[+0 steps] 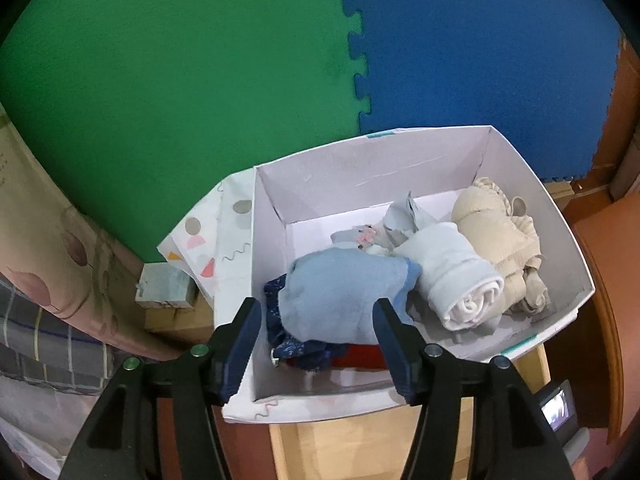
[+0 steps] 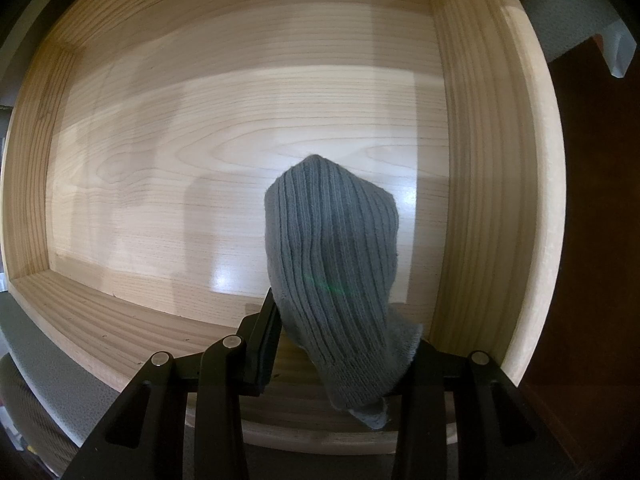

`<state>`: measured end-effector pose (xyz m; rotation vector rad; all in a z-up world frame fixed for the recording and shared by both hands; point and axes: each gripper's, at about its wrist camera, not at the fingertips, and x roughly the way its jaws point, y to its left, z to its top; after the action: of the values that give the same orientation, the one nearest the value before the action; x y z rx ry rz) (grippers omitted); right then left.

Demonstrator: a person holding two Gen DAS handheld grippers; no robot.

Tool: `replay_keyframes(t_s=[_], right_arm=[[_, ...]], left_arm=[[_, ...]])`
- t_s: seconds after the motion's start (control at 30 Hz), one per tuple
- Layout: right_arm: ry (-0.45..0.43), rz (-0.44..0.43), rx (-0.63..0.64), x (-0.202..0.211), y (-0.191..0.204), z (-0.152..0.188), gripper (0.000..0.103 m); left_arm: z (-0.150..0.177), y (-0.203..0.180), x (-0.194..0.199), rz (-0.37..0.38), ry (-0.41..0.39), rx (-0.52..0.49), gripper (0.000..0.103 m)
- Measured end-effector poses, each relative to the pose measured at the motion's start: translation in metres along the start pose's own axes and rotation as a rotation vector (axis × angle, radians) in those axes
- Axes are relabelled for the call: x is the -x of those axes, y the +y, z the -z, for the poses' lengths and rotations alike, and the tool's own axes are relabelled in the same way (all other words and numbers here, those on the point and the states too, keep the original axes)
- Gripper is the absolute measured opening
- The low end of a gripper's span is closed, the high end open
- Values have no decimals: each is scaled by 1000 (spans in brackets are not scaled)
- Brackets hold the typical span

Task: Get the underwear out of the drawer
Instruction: 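Open the left tool to drop the light blue sock into the box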

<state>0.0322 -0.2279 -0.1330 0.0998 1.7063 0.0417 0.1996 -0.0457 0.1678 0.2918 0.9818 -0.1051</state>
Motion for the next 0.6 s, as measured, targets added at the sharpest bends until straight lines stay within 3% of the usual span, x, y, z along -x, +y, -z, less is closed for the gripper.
replay_keyframes(t_s=[0.37, 0.6], right_arm=[[0, 2, 2, -1, -1, 0, 34], [1, 7, 5, -2, -2, 1, 34]], left_arm=[[15, 11, 39, 17, -61, 6, 59], [36, 13, 57, 37, -58, -10, 59]])
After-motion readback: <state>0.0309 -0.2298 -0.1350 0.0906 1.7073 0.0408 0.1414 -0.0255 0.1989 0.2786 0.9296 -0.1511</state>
